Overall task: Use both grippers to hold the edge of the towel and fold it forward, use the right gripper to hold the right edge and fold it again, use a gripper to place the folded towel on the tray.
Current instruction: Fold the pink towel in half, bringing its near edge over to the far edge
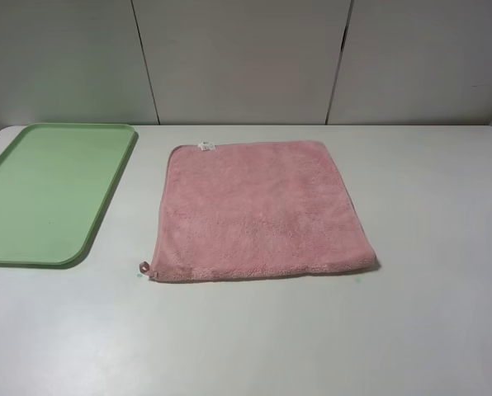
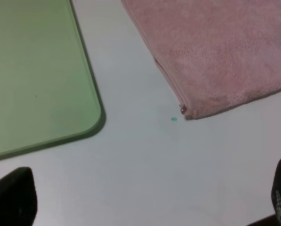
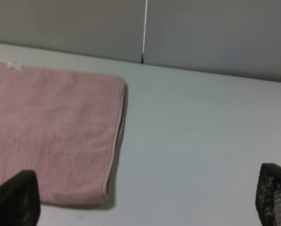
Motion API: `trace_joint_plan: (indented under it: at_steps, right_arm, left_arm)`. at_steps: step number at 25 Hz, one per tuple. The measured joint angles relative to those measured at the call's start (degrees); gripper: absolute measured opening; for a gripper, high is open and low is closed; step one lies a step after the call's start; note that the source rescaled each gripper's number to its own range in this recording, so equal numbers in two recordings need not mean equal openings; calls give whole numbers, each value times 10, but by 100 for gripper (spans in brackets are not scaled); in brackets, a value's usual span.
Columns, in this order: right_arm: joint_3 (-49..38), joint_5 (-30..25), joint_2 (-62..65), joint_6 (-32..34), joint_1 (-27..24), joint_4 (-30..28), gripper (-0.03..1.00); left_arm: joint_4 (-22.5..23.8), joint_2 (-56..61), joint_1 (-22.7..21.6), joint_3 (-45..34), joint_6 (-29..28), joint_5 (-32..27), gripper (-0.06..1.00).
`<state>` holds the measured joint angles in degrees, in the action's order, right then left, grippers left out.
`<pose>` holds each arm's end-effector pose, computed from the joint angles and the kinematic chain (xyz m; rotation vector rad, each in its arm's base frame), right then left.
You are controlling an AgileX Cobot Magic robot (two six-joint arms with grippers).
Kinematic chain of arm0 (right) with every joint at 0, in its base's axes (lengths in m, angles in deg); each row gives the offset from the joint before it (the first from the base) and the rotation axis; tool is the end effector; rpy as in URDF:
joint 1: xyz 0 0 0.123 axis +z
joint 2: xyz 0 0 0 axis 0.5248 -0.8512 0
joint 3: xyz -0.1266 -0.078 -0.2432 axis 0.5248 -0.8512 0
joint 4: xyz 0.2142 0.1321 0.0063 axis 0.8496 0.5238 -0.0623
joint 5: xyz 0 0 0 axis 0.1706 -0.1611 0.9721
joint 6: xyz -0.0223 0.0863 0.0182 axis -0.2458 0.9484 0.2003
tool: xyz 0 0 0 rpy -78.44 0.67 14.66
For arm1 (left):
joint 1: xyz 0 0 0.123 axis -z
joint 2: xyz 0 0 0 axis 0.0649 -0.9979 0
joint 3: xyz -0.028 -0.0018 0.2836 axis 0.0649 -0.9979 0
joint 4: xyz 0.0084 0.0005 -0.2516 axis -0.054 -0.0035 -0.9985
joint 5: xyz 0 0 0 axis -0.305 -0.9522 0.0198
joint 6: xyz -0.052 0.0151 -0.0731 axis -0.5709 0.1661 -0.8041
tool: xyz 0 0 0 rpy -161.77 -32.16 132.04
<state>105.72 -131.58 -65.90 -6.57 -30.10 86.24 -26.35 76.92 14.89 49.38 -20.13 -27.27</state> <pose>-0.0097 0.0123 0.2931 -0.2521 1.9173 0.0578 -0.0056 -0.0058 0.2735 0.2819 2.0355 -0.1748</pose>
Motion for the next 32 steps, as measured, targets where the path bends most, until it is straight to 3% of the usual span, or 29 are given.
trace_joint_plan:
  at_steps: [8, 15, 25, 32]
  right_arm:
    - [0, -5, -33, -6, 0, -13, 100]
    - [0, 6, -154, -38, 0, -12, 100]
    - [0, 122, -361, -144, 0, -10, 100]
    - [0, 192, -492, -222, 0, 4, 100]
  left_arm:
    - [0, -42, 0, 0, 8, -3, 100]
    - [0, -181, 0, 7, 78, 3, 100]
    - [0, -381, 0, 77, 214, 40, 100]
    - [0, -480, 1, 115, 265, 44, 98]
